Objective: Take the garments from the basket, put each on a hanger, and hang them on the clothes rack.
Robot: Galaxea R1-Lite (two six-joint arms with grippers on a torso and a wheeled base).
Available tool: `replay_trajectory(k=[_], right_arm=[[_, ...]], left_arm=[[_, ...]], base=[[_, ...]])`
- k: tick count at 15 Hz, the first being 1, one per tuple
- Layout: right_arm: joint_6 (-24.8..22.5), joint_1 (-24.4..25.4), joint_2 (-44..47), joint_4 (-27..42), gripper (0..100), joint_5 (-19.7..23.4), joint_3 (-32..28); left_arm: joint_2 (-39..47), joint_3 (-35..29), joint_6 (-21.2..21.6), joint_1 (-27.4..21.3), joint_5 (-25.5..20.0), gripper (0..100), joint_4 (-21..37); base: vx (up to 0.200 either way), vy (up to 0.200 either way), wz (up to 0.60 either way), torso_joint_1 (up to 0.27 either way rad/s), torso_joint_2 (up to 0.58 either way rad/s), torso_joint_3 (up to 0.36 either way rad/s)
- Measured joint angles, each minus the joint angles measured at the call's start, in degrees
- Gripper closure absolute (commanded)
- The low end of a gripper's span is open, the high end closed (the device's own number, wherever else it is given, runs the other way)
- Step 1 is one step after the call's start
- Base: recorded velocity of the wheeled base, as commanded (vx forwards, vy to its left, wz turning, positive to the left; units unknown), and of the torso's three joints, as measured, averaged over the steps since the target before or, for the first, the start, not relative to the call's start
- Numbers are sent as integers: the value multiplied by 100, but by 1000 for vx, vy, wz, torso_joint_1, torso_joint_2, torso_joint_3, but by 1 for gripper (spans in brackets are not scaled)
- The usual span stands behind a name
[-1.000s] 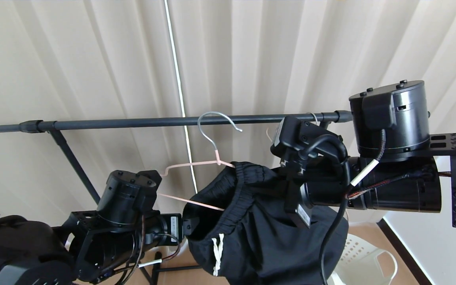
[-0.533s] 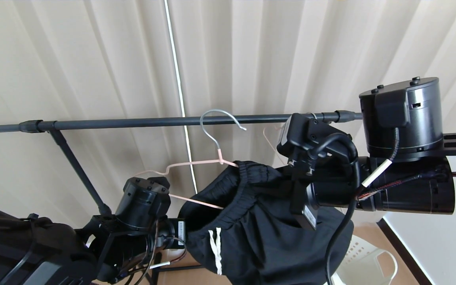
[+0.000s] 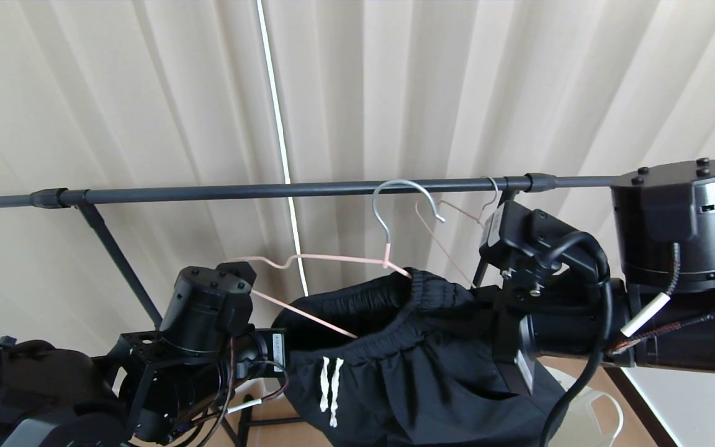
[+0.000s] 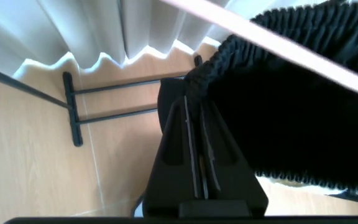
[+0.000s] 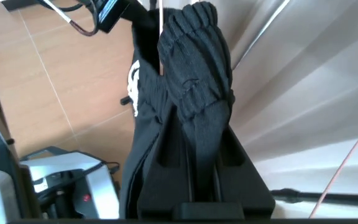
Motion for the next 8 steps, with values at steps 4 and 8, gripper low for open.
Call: replay_trajectory(k=[4,8], right_arm=[[183,-106,-272,-1012,100,16,1047],[599,-191,-135,-2291,100,0,1913]], left_arm=[[-157,-20,230,11,26,100,2],[-273,-57,416,0,44,100,2]], base=[[0,0,0,0,0,0],[0,0,0,0,0,0]])
